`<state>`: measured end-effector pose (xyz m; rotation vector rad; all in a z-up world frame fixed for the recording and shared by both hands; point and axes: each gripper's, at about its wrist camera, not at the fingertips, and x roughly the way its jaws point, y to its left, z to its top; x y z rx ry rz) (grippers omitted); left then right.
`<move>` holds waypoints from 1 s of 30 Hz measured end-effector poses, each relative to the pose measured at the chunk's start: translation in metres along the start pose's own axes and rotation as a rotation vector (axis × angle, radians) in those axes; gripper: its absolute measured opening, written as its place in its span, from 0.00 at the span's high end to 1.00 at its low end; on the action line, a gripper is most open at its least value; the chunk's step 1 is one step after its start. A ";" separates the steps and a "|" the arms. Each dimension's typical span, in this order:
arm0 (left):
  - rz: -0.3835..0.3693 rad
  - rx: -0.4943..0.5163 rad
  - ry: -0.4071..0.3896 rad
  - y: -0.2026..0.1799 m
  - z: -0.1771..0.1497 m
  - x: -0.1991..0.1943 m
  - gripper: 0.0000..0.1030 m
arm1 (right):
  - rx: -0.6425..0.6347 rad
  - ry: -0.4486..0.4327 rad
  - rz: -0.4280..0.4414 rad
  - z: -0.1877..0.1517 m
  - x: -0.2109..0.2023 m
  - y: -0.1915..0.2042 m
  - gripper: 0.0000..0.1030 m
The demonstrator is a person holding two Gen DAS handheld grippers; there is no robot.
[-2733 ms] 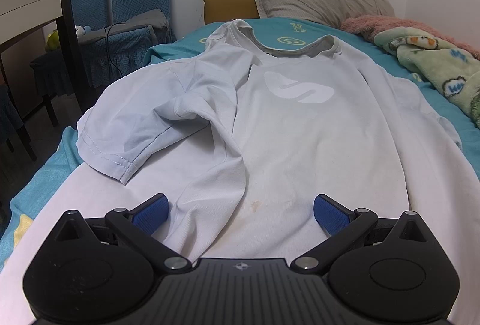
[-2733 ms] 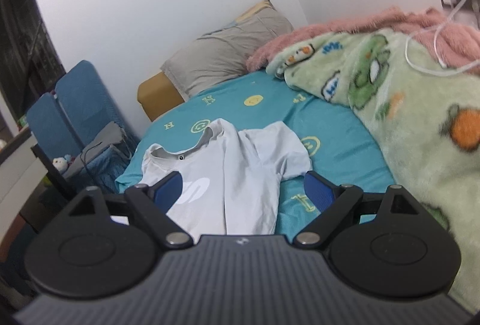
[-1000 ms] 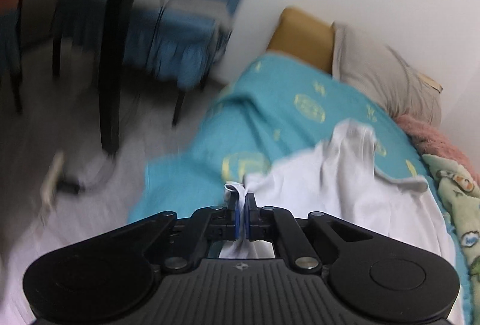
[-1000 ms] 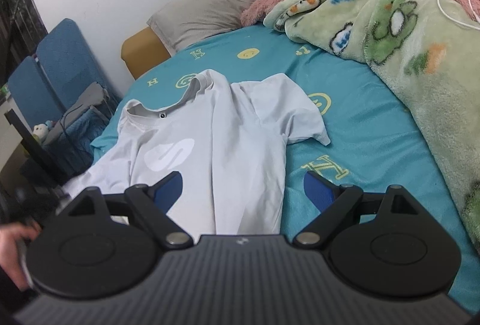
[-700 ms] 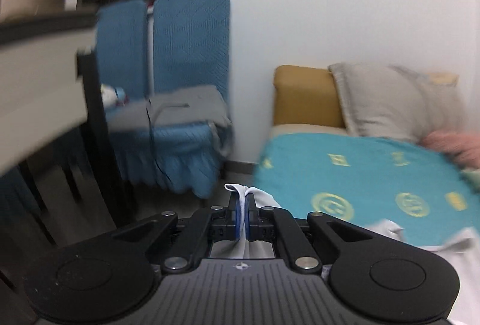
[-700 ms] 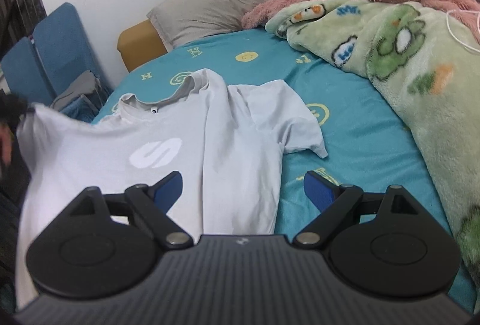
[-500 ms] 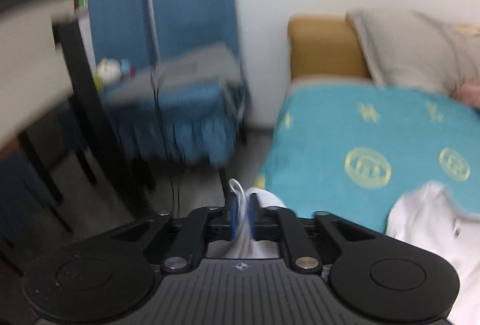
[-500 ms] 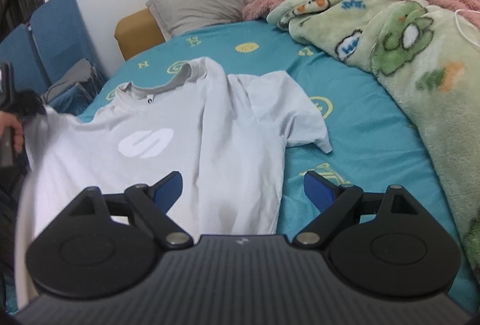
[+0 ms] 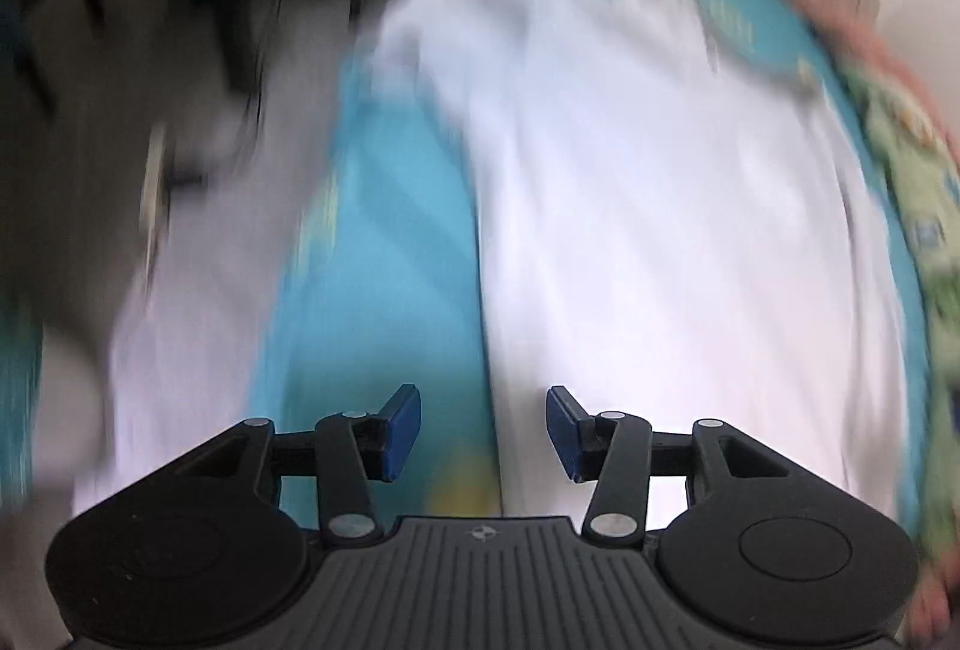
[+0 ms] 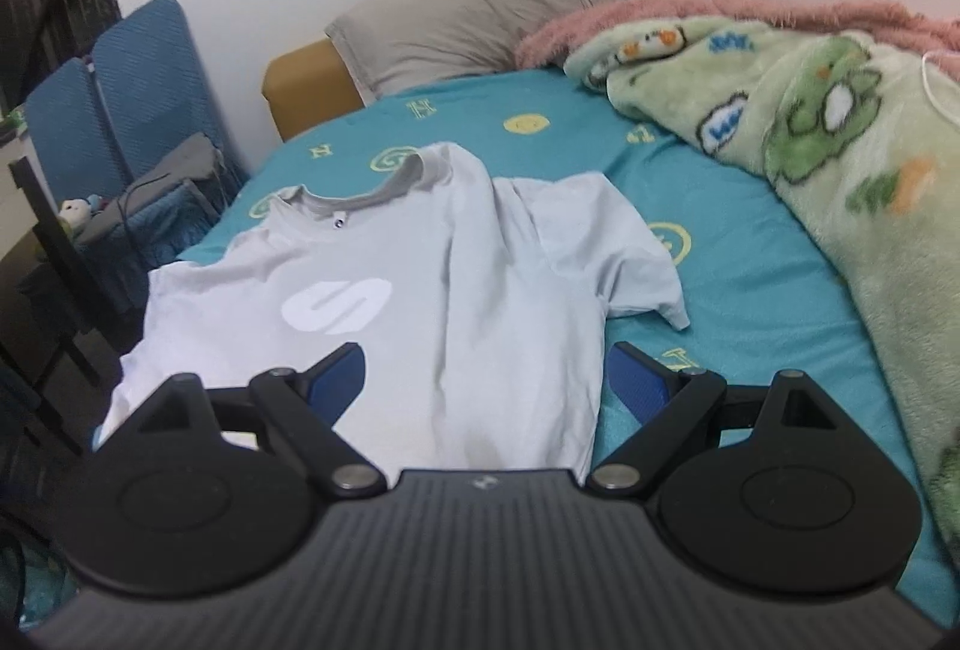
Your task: Fold clothes
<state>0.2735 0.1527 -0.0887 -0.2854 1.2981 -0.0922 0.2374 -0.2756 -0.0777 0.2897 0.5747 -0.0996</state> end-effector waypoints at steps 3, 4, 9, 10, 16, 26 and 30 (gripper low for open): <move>-0.062 -0.027 0.102 -0.009 -0.057 -0.010 0.52 | -0.027 -0.001 0.022 -0.004 -0.016 0.004 0.13; -0.079 -0.025 0.128 -0.013 -0.075 -0.013 0.51 | -0.034 0.001 0.028 -0.006 -0.021 0.005 0.13; -0.008 0.070 0.124 -0.044 -0.122 -0.018 0.49 | -0.049 0.045 0.041 -0.016 -0.042 0.005 0.13; 0.013 0.083 0.119 -0.048 -0.126 -0.017 0.51 | -0.052 0.053 0.044 -0.018 -0.046 0.005 0.13; 0.049 0.096 0.097 -0.051 -0.124 -0.020 0.96 | 0.078 0.108 0.060 -0.027 -0.064 -0.016 0.13; -0.188 0.120 0.091 -0.028 -0.089 -0.093 0.97 | -0.064 0.299 0.056 -0.049 -0.027 0.004 0.13; -0.001 0.121 0.100 0.012 -0.065 -0.072 0.96 | -0.085 0.312 0.060 -0.052 -0.025 0.005 0.13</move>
